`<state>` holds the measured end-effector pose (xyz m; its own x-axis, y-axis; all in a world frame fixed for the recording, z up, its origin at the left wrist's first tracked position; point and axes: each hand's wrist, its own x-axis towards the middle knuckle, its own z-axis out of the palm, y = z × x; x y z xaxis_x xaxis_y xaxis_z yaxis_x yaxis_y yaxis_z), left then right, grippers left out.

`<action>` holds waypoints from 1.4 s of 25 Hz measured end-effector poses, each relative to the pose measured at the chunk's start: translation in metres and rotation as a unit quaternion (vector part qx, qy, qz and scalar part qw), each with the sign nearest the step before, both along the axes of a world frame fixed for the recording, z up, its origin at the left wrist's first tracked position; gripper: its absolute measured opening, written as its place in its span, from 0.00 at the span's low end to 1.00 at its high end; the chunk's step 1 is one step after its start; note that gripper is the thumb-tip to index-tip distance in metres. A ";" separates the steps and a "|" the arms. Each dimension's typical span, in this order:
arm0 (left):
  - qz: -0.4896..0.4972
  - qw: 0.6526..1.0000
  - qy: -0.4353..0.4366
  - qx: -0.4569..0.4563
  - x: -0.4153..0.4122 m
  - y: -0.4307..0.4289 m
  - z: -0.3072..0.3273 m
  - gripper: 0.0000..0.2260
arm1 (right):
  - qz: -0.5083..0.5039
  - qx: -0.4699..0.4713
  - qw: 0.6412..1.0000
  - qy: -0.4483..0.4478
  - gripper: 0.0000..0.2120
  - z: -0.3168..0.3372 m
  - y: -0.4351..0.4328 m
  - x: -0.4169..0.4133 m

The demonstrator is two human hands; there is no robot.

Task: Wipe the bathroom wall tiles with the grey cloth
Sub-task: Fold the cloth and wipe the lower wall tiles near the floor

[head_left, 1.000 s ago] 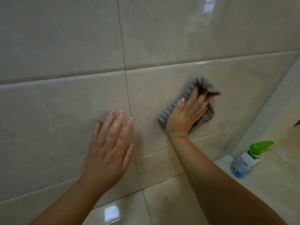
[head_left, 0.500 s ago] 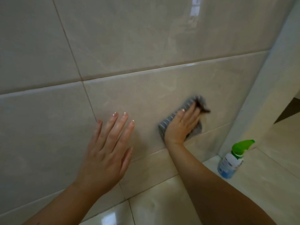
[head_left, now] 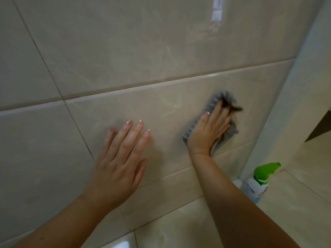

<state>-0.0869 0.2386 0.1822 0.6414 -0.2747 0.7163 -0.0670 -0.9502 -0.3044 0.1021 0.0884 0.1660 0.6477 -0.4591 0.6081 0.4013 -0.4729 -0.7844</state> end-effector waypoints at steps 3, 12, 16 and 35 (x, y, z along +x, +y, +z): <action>-0.008 1.000 -0.001 0.006 0.008 -0.004 0.003 0.27 | 0.018 0.027 0.996 0.079 0.29 -0.020 0.004 -0.018; -0.038 0.999 -0.004 0.026 0.026 -0.016 0.023 0.28 | -0.074 -0.005 0.997 0.015 0.26 0.027 -0.042 0.052; -0.039 0.999 0.009 0.037 0.028 -0.019 0.015 0.27 | 0.036 -0.004 0.989 0.141 0.31 -0.032 -0.033 0.022; 0.015 0.999 0.048 0.013 -0.040 0.029 -0.035 0.27 | 0.090 0.143 0.966 0.194 0.28 -0.102 -0.033 0.009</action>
